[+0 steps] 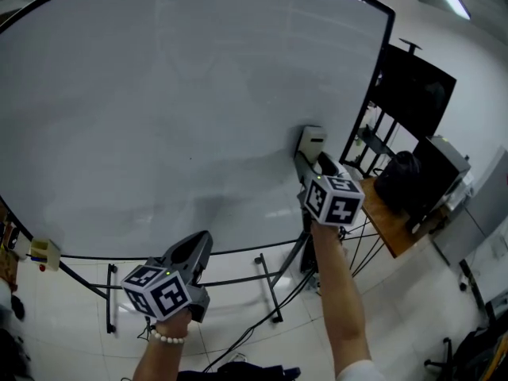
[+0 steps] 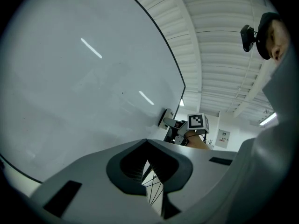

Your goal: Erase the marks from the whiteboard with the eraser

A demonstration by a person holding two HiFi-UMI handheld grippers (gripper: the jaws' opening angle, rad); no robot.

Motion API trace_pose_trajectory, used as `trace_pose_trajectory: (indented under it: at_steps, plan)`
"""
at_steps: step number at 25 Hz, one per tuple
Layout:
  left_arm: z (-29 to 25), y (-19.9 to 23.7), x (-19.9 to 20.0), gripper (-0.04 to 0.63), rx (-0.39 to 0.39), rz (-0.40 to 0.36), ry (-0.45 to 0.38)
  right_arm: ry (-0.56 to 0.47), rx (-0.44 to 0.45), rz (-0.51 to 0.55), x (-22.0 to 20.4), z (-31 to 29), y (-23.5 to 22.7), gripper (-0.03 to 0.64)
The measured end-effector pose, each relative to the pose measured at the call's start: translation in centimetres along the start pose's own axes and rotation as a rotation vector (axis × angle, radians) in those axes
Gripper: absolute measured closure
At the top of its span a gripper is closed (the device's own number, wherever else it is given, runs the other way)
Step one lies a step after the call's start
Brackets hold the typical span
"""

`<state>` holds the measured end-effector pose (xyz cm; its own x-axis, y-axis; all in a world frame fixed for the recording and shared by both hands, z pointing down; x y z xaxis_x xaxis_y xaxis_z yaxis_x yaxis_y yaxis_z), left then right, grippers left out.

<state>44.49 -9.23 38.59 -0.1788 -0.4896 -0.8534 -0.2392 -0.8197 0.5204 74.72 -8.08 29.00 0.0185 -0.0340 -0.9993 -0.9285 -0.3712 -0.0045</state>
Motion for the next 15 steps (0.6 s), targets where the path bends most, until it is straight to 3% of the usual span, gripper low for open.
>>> trace_pose_trajectory:
  at_steps: [15]
  plan:
    - [8.0, 3.4, 1.9, 0.606, 0.039, 0.019, -0.027, -0.004, 0.068, -0.010, -0.8, 0.2, 12.4, 0.365]
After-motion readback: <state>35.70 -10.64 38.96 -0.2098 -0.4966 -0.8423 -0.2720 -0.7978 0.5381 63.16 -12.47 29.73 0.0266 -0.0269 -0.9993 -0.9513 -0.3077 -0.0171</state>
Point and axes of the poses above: the fingertips, and each gripper's own axes: z backward along the fingers, y to its left, x out of its top, the point moved 4 cm from there along z, backward along the fingers, and after that the axes turned 2 degrees about -x, right-handed, at the moved point
